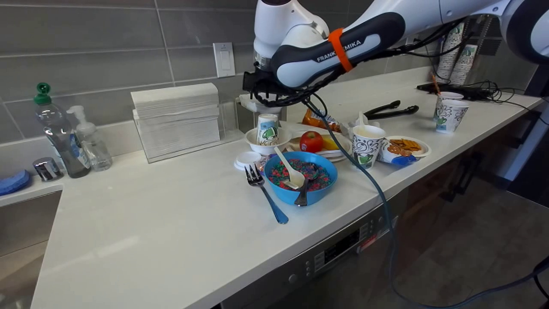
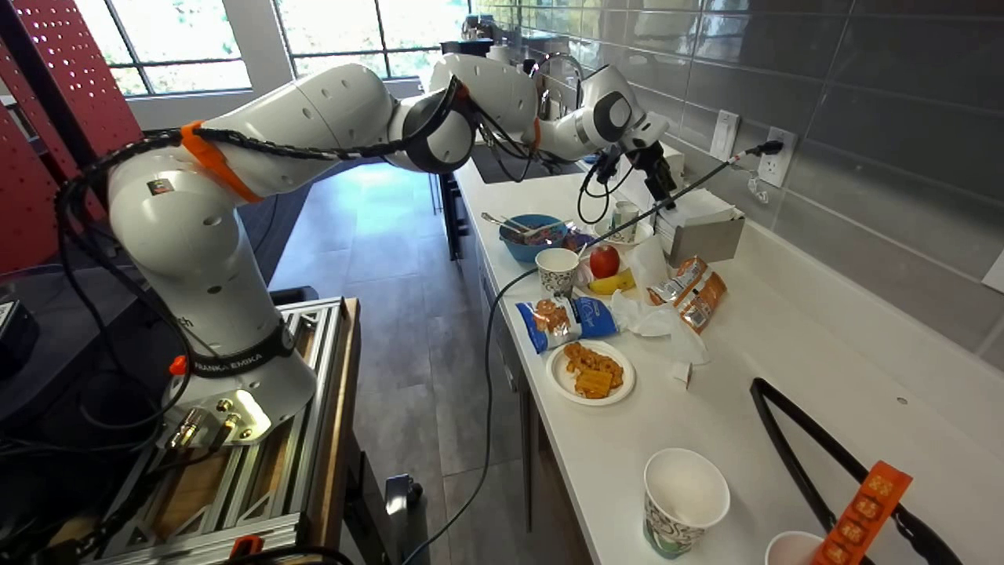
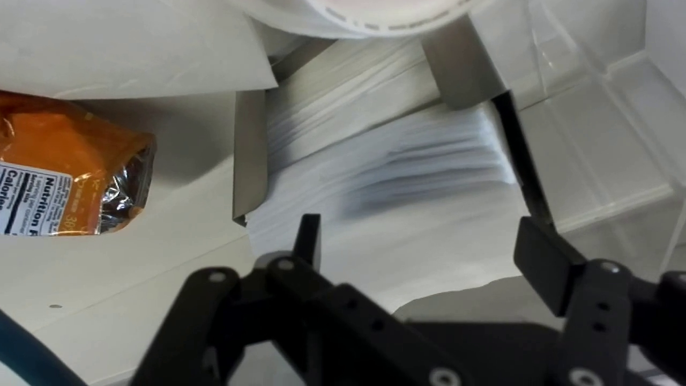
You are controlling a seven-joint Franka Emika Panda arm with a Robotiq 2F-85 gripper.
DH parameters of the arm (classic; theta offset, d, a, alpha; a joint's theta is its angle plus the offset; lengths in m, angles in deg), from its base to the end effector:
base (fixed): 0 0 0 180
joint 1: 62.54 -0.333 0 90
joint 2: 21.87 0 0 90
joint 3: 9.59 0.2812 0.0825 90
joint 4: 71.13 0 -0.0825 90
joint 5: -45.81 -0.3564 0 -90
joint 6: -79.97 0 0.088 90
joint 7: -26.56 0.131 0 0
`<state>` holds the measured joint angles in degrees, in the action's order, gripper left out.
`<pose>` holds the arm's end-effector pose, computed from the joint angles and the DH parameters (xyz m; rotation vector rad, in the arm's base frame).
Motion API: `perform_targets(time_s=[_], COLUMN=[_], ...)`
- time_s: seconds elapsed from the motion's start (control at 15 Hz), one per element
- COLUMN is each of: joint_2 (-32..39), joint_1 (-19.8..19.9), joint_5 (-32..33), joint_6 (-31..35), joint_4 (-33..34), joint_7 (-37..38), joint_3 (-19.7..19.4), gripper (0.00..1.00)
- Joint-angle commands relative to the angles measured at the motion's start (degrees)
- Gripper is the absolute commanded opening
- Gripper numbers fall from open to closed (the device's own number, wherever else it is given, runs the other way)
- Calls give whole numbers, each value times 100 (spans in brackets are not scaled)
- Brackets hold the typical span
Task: Take tissue paper out of the dispenser and put it over the white plate
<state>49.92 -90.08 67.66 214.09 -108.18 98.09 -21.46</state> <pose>0.7392 0.2911 0.2363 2.8098 -0.8383 1.0189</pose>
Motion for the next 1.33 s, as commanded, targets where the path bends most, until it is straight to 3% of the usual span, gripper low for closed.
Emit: perform_targets(time_s=[0.0,0.07,0.13,0.6,0.73,0.93,1.13,1.27], joint_2=[265,274,283,322,330,352,370,375], joint_1=[15,15,16,36,40,41,39,35], joint_5=[-35,-37,-39,-57,-57,-54,-48,-42], joint_6=[-198,-204,-213,-239,-238,-226,-213,-204], joint_4=[441,456,468,488,488,503,529,547], joint_7=[270,297,323,357,366,382,387,394], joint_3=[-110,-124,-131,-100,-98,-100,-102,-108], gripper=[86,79,81,69,57,22,1,0])
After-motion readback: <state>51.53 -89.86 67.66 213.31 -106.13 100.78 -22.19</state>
